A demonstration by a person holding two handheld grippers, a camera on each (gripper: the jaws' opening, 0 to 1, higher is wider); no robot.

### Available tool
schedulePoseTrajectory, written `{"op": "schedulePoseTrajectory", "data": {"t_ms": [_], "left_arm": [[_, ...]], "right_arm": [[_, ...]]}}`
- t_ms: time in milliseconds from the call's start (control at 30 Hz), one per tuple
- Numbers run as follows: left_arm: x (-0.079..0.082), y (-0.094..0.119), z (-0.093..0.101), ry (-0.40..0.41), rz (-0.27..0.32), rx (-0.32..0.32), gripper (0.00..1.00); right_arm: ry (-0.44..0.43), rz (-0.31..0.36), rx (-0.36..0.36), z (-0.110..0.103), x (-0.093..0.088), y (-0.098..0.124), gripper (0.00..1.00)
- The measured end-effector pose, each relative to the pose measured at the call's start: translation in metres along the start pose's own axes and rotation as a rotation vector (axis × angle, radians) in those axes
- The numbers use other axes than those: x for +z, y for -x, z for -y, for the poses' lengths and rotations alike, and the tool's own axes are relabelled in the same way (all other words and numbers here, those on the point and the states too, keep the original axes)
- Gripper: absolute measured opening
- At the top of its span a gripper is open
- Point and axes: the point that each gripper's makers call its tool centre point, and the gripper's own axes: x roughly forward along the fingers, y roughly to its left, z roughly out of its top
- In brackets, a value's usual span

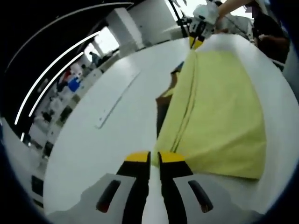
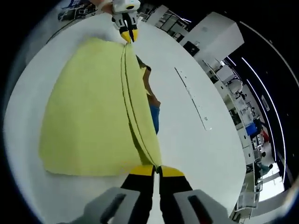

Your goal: Fold the garment on the visible template until the final outline fits inside the template.

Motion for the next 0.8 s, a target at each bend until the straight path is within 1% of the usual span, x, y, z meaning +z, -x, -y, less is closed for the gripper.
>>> {"op": "schedulePoseTrajectory", "data": {"t_ms": [67, 100, 167, 300, 400, 467, 567, 667, 700, 733, 767, 800], "left_arm": [[-0.005, 0.002, 0.002, -0.038, -0.011, -0.002, 0.17], [-0.007, 0.003, 0.004, -0.045, -0.018, -0.009, 0.17], [-0.013, 0.005, 0.008, -0.058, -0.03, -0.021, 0.14], [-0.018, 0.005, 0.008, -0.079, -0.054, -0.016, 0.16], [-0.017, 0.003, 0.007, -0.101, -0.054, -0.008, 0.15], [-0.016, 0.0, 0.007, -0.134, -0.058, -0.008, 0.14], [-0.015, -0.004, 0.008, -0.141, -0.062, -0.01, 0.11], [-0.01, -0.004, 0.006, -0.102, -0.049, -0.01, 0.0], [-0.009, -0.004, 0.005, -0.071, -0.045, -0.005, 0.0], [-0.009, -0.003, 0.003, -0.023, -0.044, -0.001, 0.0], [-0.008, -0.003, 0.002, -0.007, -0.036, 0.002, 0.0], [-0.005, -0.002, -0.002, 0.053, -0.017, 0.009, 0.0]], "right_arm": [[-0.004, 0.002, 0.0, 0.0, 0.0, 0.0, 0.0], [-0.004, 0.002, -0.001, 0.0, 0.0, 0.001, 0.0], [-0.006, 0.001, -0.001, 0.0, 0.0, 0.0, 0.0], [-0.009, 0.001, -0.003, 0.0, 0.001, 0.0, 0.0], [-0.012, -0.001, -0.003, 0.001, 0.0, 0.0, 0.0], [-0.011, -0.001, -0.004, 0.001, 0.0, 0.0, 0.0], [-0.013, -0.001, -0.006, 0.001, 0.001, 0.0, 0.0], [-0.018, 0.001, -0.009, 0.002, 0.001, 0.0, 0.0], [-0.023, 0.002, -0.01, 0.003, 0.001, 0.0, 0.0], [-0.037, 0.005, -0.011, 0.004, 0.001, 0.001, 0.0], [-0.043, 0.007, -0.013, 0.005, 0.002, 0.001, 0.0], [-0.06, 0.01, -0.014, 0.006, 0.002, 0.001, 0.0]]}}
